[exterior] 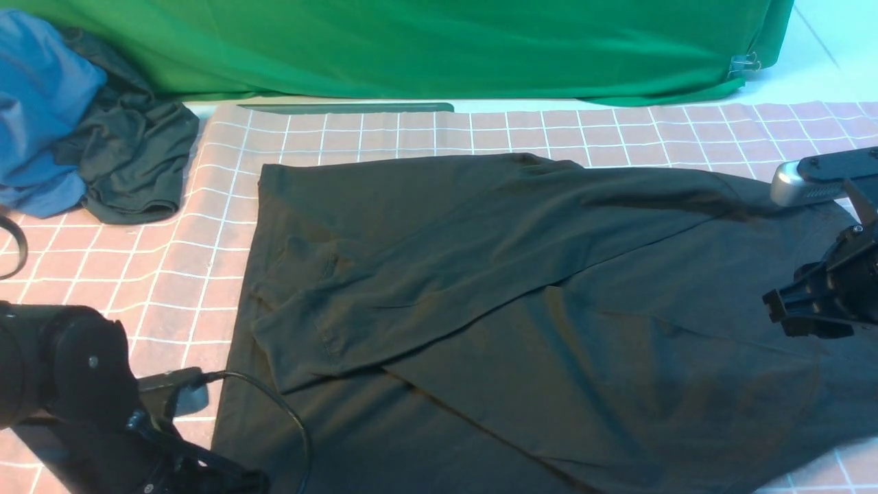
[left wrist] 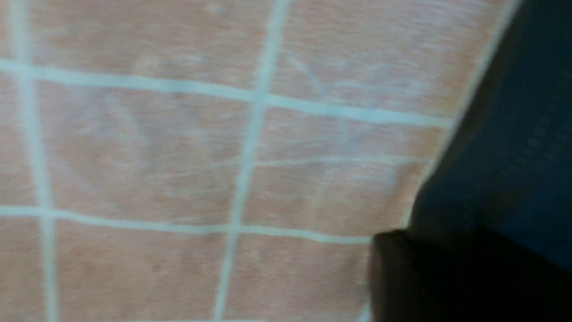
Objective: Fold a long-sleeved shirt over a pink coffee tablecloth.
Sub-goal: 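Grasp the near edge of the shirt at its hem and shoulder corners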
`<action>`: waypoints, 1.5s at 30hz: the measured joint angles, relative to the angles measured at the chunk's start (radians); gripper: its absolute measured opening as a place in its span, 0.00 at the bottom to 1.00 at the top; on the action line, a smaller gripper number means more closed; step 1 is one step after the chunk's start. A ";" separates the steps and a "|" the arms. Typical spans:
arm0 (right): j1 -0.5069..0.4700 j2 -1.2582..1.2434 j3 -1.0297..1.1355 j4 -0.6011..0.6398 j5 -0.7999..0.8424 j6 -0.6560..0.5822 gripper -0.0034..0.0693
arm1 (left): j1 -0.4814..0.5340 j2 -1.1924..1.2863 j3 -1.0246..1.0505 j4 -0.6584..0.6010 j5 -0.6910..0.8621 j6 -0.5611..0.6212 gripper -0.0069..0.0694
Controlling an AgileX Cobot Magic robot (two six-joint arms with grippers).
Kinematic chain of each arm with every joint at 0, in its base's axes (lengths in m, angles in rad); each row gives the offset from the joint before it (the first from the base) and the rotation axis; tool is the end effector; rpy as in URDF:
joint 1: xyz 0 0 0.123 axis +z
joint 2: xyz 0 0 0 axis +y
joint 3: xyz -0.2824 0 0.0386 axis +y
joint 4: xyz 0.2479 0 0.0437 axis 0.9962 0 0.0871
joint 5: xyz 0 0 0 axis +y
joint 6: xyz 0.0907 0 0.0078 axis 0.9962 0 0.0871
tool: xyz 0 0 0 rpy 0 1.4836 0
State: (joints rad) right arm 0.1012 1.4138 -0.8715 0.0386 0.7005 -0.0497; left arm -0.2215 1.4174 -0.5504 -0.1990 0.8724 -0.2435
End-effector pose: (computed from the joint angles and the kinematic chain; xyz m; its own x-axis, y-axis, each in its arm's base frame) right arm 0.2639 0.0291 0.2341 -0.9078 -0.1125 -0.4041 -0.1293 0.9915 0.0146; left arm 0.1747 -0.0535 0.1575 -0.9815 -0.1477 0.1216 -0.1617 0.9802 -0.1146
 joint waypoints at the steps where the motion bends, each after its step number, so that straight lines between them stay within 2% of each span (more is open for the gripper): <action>1: 0.000 0.000 0.000 0.000 0.001 0.000 0.45 | 0.000 0.000 -0.003 -0.028 0.011 0.041 0.19; 2: 0.000 0.000 0.000 0.000 0.003 0.000 0.45 | 0.000 -0.001 -0.012 -0.034 0.023 0.060 0.15; 5: 0.000 0.000 0.000 -0.002 0.015 0.000 0.45 | 0.000 -0.019 -0.033 -0.003 0.058 0.062 0.13; 8: -0.013 0.000 0.000 -0.007 0.048 0.002 0.45 | 0.000 -0.062 -0.056 0.102 0.096 -0.013 0.13; 9: -0.038 0.000 0.000 -0.007 0.087 0.002 0.45 | 0.000 -0.096 -0.065 0.189 0.118 -0.092 0.13; 10: -0.042 0.000 0.000 -0.007 0.098 0.002 0.45 | 0.000 -0.105 -0.066 0.209 0.121 -0.100 0.13; 13: -0.143 0.000 0.000 -0.011 0.211 0.002 0.45 | 0.000 -0.172 -0.069 0.302 0.141 -0.188 0.13; 17: -0.272 0.000 0.006 -0.006 0.302 0.040 0.45 | 0.000 -0.220 -0.069 0.282 0.144 -0.209 0.13; 19: -0.301 -0.001 0.032 0.013 0.316 0.050 0.45 | 0.000 -0.233 -0.069 0.268 0.142 -0.213 0.13; 22: -0.302 -0.001 0.079 0.029 0.296 0.050 0.52 | 0.000 -0.238 -0.069 0.262 0.132 -0.216 0.13; 25: -0.302 0.006 0.126 0.042 0.261 0.050 0.72 | 0.000 -0.238 -0.069 0.262 0.110 -0.216 0.13; 26: -0.302 0.009 0.127 0.042 0.257 0.050 0.73 | 0.000 -0.238 -0.069 0.262 0.108 -0.215 0.13; 27: -0.302 0.023 0.131 0.042 0.243 0.050 0.82 | 0.000 -0.238 -0.069 0.260 0.095 -0.215 0.13; 28: -0.302 0.034 0.131 0.043 0.231 0.050 0.86 | 0.000 -0.238 -0.069 0.257 0.083 -0.215 0.13; 30: -0.302 0.051 0.131 0.044 0.218 0.050 0.87 | 0.000 -0.238 -0.069 0.254 0.070 -0.215 0.13; 41: -0.302 0.159 0.131 0.077 0.098 0.044 0.82 | 0.000 -0.238 -0.069 0.250 0.053 -0.215 0.13; 45: -0.302 0.199 0.129 0.081 0.094 0.012 0.73 | 0.000 -0.238 -0.069 0.242 0.041 -0.215 0.13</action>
State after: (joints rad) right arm -0.2011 1.6128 -0.7425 0.1197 0.7943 -0.0374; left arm -0.2215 1.1793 -0.6192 0.0433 0.9134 -0.4588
